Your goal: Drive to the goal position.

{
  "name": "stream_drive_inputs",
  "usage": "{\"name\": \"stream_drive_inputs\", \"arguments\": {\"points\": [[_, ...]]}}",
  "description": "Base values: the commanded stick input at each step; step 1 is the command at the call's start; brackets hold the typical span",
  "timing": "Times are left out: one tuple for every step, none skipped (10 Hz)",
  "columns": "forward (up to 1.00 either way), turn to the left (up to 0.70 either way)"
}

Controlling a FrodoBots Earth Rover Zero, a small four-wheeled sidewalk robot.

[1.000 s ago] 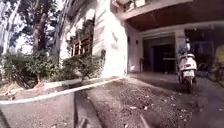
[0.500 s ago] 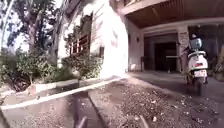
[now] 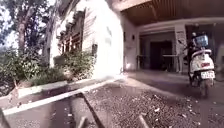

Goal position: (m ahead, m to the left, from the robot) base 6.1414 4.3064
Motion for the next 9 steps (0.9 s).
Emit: {"name": "stream_drive_inputs", "arguments": {"points": [[0.7,-0.14],[0.7,-0.14],[0.7,-0.14],[0.7,-0.14],[0.7,-0.14],[0.7,-0.14],[0.7,-0.14],[0.7,-0.14],[0.7,-0.14]]}}
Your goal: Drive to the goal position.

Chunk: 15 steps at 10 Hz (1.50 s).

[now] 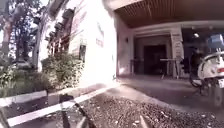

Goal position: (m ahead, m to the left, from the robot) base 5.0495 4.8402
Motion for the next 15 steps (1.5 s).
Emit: {"name": "stream_drive_inputs", "arguments": {"points": [[0.7,-0.14],[0.7,-0.14],[0.7,-0.14],[0.7,-0.14],[0.7,-0.14],[0.7,-0.14],[0.7,-0.14],[0.7,-0.14],[0.7,-0.14],[0.7,-0.14],[0.7,-0.14],[0.7,-0.14],[0.7,-0.14],[0.7,-0.14],[0.7,-0.14]]}}
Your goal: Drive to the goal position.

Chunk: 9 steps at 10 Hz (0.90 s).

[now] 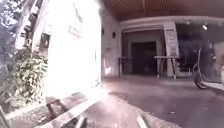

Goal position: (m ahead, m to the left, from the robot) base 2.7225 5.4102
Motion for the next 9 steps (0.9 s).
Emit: {"name": "stream_drive_inputs", "arguments": {"points": [[0.7,-0.14],[0.7,-0.14],[0.7,-0.14],[0.7,-0.14],[0.7,-0.14],[0.7,-0.14],[0.7,-0.14],[0.7,-0.14],[0.7,-0.14]]}}
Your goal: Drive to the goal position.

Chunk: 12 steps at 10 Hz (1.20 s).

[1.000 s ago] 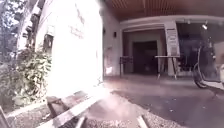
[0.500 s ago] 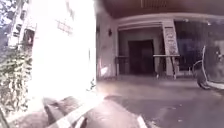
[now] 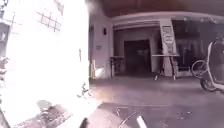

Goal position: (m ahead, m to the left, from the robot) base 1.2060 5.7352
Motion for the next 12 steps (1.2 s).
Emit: {"name": "stream_drive_inputs", "arguments": {"points": [[0.7,-0.14],[0.7,-0.14],[0.7,-0.14],[0.7,-0.14],[0.7,-0.14],[0.7,-0.14],[0.7,-0.14],[0.7,-0.14],[0.7,-0.14],[0.7,-0.14],[0.7,-0.14],[0.7,-0.14]]}}
